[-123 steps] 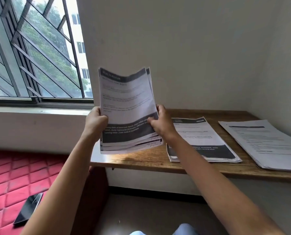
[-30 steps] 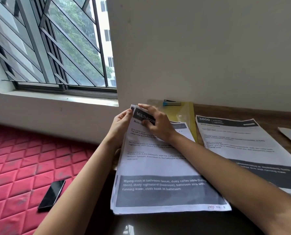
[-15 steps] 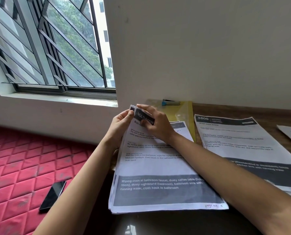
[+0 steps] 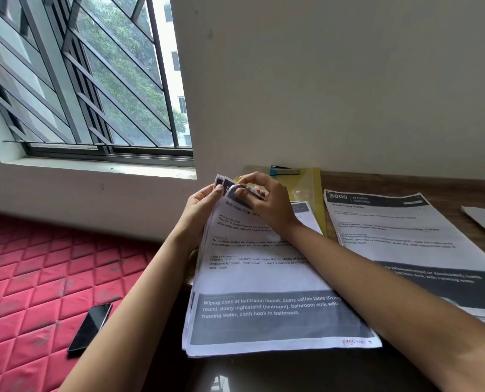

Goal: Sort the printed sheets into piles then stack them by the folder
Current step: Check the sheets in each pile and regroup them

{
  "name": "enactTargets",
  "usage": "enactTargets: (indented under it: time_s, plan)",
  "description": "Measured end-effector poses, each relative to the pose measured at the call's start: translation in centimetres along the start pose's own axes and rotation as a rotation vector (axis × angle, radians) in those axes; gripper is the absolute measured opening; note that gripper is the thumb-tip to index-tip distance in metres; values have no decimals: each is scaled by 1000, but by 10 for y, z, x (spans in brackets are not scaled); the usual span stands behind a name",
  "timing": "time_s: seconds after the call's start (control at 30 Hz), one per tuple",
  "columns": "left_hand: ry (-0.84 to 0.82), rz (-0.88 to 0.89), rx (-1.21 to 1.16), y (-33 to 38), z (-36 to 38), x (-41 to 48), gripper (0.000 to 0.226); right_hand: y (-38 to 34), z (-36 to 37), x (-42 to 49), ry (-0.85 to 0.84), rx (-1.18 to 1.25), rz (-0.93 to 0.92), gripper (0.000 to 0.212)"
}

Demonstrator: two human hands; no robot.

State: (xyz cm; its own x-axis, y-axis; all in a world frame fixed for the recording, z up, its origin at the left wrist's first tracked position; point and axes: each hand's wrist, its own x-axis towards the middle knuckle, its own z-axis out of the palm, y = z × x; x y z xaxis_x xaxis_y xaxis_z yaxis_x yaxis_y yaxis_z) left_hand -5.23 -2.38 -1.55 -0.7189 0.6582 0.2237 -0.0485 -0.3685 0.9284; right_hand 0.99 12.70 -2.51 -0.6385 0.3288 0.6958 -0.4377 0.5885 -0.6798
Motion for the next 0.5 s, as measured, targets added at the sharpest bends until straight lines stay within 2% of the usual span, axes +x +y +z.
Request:
enactTargets:
  time_s: [0.17,0.5]
  plan:
    - [10,-1,4,1,1,-1,21,-3,1,2,-28,147,70,7]
    - [-17,1,10,2,4,-2,22,0,9,10,7,167,80,8]
